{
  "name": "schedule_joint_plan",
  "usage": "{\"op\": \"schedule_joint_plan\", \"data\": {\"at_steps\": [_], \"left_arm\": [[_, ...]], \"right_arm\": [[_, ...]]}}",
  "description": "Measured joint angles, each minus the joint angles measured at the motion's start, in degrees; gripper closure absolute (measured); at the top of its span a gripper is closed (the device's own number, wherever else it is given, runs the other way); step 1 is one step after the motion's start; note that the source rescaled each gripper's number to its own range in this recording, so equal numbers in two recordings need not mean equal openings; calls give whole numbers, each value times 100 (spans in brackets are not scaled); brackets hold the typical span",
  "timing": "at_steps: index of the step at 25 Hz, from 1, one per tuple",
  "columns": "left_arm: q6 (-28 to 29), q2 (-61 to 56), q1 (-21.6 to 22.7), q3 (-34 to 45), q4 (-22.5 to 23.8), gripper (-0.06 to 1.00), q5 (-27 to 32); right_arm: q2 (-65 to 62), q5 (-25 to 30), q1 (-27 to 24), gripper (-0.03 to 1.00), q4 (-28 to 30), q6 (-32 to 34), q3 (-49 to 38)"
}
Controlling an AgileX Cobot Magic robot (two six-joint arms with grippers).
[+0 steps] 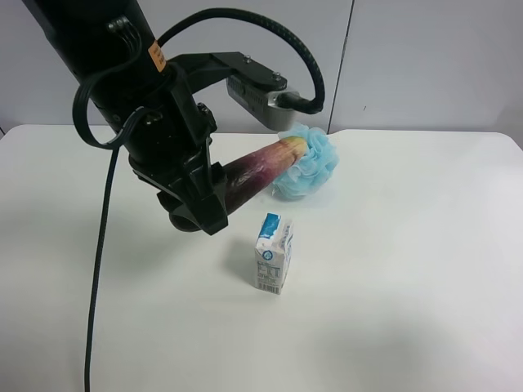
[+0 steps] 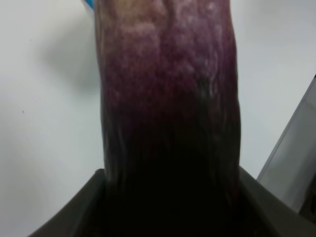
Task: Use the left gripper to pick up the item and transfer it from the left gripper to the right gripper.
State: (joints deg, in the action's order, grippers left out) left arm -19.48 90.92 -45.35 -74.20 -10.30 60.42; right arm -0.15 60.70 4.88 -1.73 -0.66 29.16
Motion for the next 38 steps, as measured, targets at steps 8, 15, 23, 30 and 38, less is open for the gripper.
{"op": "schedule_joint_plan", "data": {"at_steps": [8,15,23,30,38], "left_arm": [[-489,2,-5,0,0,94,6],[-1145,2,-11,0,0,94,6],[-1749,2,-11,0,5,94,61],[-2218,2,-11,0,5,94,185],[-2873,2,-11,0,5,94,251]], "right_arm": [[559,-3,0,15,-675,-377,183],[2735,-88,209,15,-2196,-2276,1296],[4697,-293,1843,15,-2290,-3369,2334],[5783,-340,3287,15,-1408,-3505,3045],[6490,-491,3604,15,-1190,-3707,3203]]}}
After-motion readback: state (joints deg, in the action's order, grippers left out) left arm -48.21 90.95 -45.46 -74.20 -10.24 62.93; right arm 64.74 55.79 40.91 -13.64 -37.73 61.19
